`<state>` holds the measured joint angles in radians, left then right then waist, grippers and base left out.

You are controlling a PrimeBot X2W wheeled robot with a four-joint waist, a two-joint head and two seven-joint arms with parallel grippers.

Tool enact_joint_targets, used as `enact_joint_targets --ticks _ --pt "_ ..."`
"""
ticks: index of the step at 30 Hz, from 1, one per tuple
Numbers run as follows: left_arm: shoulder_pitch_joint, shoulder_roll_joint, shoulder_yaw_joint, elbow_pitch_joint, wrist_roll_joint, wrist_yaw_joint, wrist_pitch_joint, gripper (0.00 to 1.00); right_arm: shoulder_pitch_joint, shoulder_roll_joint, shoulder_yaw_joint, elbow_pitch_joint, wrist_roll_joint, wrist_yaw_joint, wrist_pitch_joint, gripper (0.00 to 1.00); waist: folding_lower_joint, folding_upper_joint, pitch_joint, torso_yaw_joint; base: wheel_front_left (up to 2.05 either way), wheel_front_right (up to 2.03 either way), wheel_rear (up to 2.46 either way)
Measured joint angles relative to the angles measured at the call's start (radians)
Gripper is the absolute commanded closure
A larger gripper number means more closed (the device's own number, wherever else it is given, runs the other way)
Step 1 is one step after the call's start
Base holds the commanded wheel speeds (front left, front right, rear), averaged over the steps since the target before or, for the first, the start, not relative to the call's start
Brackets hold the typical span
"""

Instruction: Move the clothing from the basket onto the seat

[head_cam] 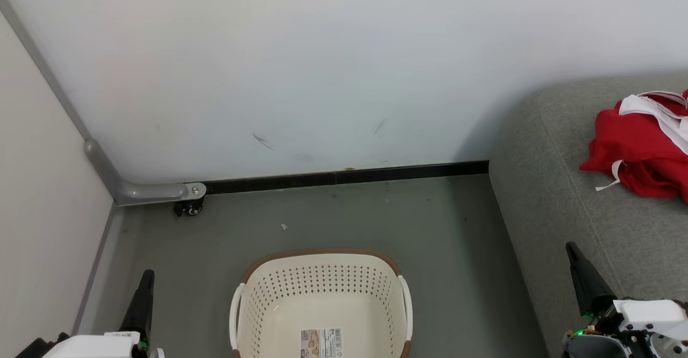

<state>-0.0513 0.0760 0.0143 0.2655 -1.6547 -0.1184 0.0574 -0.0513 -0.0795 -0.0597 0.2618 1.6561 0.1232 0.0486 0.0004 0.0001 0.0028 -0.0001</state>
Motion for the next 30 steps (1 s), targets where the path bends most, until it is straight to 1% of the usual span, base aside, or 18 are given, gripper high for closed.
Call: enact_joint_targets --ticks 30 --pt "-0.002 -0.001 0.002 0.006 0.000 0.000 0.003 1.00 0.000 0.000 -0.006 0.001 0.000 0.000 0.004 1.00 -0.0001 0.0000 0.000 0.000 0.00 0.00 0.00"
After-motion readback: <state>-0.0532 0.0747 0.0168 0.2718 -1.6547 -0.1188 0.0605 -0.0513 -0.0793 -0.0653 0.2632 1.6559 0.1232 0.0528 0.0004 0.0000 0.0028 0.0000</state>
